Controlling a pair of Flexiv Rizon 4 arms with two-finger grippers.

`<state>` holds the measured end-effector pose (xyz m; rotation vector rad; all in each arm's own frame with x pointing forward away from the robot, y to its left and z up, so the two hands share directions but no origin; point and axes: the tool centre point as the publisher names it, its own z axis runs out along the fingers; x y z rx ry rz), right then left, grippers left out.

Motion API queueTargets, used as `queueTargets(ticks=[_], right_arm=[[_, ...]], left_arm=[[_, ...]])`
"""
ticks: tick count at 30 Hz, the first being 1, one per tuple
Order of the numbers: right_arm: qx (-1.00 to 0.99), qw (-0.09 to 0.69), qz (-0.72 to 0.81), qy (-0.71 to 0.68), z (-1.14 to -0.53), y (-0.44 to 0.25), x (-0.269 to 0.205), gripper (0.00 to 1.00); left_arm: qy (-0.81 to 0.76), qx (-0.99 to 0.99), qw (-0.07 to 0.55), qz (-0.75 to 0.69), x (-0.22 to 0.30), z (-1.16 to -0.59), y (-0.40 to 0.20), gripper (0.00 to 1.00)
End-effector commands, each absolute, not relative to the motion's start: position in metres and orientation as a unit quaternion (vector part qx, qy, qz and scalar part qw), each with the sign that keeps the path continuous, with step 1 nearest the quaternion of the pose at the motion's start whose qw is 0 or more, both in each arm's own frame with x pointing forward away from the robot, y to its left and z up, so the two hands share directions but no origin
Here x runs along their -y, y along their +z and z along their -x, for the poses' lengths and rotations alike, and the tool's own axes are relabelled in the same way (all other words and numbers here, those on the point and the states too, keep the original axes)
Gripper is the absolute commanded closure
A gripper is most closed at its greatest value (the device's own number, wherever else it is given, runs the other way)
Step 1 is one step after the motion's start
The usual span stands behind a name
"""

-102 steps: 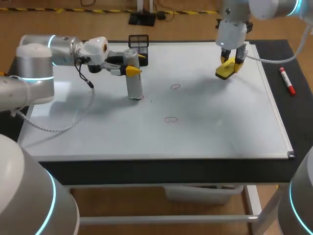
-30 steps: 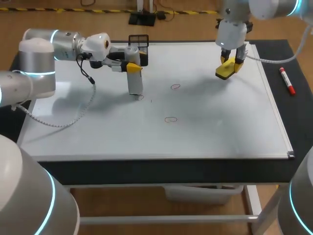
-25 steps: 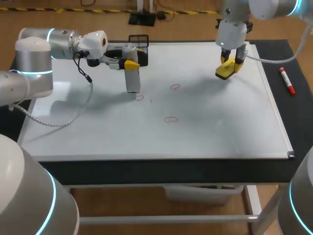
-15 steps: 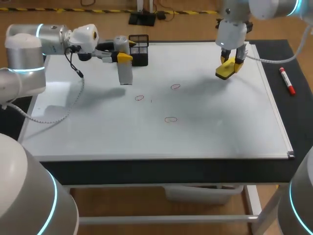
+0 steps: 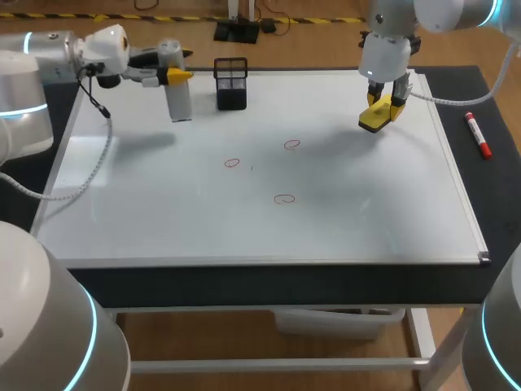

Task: Pick up the inspection probe, press it on each red-marked spot on the whiteboard one by one, put down the probe, pick up the eraser, and wipe off all the red marks.

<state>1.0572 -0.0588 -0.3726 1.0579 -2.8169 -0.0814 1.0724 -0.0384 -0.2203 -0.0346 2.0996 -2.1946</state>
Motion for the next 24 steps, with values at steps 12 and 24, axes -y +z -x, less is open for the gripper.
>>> queueTargets(ticks=[12,24], right_arm=[[0.933,0.068,-0.351,-0.025,-1.058,-0.371,0.059,1.00],[0.933,0.068,-0.351,-0.025,-1.058,-0.371,0.059,1.00]], left_arm=[[-0.716,-0.686,0.110,0.071,-0.017,-1.100,-0.214,1.00],[-0.714,-0.683,0.119,0.098,-0.033,-1.112,-0.218,1.00]])
